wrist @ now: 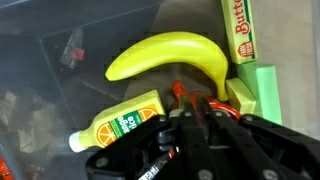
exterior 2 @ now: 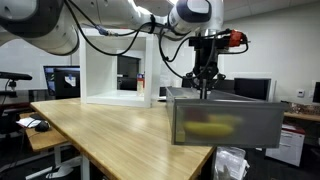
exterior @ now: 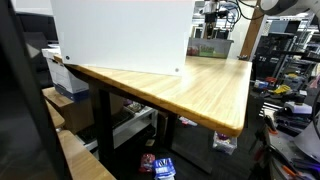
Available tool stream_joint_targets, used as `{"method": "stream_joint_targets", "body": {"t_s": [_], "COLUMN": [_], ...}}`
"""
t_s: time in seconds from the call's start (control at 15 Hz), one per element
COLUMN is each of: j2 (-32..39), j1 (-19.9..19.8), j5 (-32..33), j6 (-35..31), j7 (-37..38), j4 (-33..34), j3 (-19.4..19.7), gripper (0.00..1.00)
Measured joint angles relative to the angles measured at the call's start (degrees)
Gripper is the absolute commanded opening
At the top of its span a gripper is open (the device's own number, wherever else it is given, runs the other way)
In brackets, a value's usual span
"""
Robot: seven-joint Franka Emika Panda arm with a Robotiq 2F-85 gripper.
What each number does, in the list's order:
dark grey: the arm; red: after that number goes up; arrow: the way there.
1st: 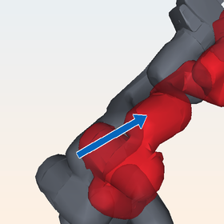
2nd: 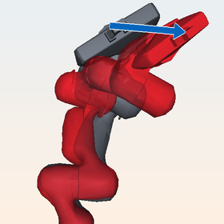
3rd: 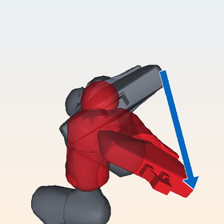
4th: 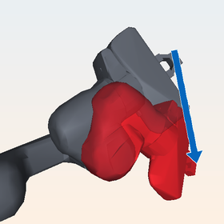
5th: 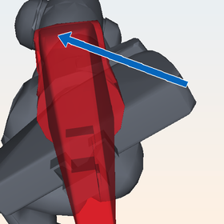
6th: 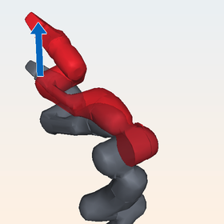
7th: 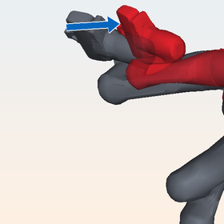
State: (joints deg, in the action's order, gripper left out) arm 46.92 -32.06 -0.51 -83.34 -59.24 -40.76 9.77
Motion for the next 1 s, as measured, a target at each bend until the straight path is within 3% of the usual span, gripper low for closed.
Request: {"method": "stream_joint_targets", "body": {"t_s": [0.07, 0.6, 1.0], "j2": [0.4, 2.2, 3.0], "j1": [0.0, 0.0, 0.0], "j5": [0.0, 0.1, 0.1], "j6": [0.0, 0.0, 0.1], "j7": [0.0, -0.2, -1.7], "j4": [0.1, 0.8, 1.3], "j3": [0.0, 0.2, -0.1], "gripper": [0.52, 0.95, 1.0]}}
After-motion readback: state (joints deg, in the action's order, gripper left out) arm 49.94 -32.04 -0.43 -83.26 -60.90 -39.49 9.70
